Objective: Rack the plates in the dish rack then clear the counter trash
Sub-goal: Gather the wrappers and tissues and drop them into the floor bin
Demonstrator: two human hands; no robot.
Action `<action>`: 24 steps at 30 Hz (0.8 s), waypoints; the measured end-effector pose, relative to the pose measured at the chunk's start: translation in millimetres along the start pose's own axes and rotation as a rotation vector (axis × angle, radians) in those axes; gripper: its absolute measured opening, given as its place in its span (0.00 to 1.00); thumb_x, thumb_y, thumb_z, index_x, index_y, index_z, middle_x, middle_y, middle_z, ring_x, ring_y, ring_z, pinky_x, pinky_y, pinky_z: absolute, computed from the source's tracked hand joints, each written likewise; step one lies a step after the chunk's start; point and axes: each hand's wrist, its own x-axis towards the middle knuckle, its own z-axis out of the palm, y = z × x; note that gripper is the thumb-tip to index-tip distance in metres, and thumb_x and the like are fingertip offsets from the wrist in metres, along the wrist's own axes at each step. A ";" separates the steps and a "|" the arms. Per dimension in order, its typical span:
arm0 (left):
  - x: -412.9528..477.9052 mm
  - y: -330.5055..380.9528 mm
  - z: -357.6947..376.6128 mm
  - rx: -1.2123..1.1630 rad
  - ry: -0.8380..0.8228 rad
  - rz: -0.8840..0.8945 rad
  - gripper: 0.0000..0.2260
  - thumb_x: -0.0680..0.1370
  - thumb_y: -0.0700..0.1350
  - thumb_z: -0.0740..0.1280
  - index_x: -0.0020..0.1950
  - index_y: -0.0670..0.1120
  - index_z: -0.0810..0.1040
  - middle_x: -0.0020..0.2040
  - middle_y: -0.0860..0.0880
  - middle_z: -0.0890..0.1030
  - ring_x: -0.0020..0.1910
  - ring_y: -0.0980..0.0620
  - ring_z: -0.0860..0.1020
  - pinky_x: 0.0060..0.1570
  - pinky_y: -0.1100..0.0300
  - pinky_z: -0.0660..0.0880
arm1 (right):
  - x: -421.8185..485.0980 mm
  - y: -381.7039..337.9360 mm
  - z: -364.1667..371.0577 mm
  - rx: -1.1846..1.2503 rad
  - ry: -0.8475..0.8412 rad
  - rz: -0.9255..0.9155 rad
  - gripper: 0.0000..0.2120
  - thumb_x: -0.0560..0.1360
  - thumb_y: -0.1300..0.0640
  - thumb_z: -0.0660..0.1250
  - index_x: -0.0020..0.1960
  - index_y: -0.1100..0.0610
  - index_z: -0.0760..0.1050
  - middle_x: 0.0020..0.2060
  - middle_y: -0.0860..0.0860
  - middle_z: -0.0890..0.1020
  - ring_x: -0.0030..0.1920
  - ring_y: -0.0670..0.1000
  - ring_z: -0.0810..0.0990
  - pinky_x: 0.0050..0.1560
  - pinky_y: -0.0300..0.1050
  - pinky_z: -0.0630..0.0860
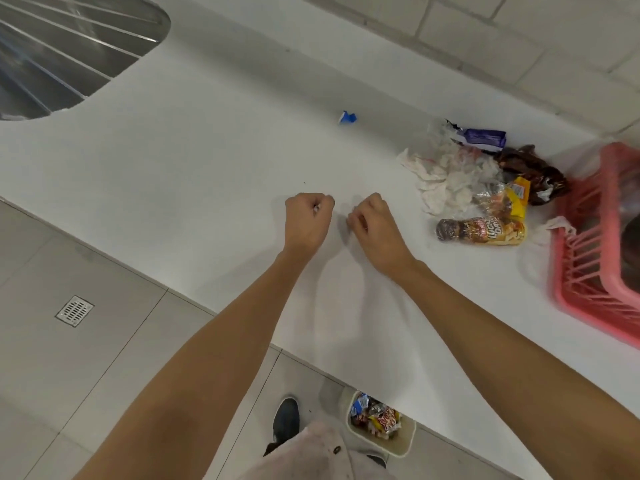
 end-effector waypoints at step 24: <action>49.6 -3.7 24.9 0.123 0.070 -0.103 0.23 0.78 0.46 0.62 0.26 0.48 0.55 0.22 0.53 0.56 0.25 0.52 0.56 0.29 0.58 0.58 | 206.3 6.5 -43.9 -0.139 0.009 0.271 0.32 0.76 0.40 0.63 0.72 0.56 0.58 0.61 0.55 0.76 0.56 0.55 0.78 0.54 0.48 0.75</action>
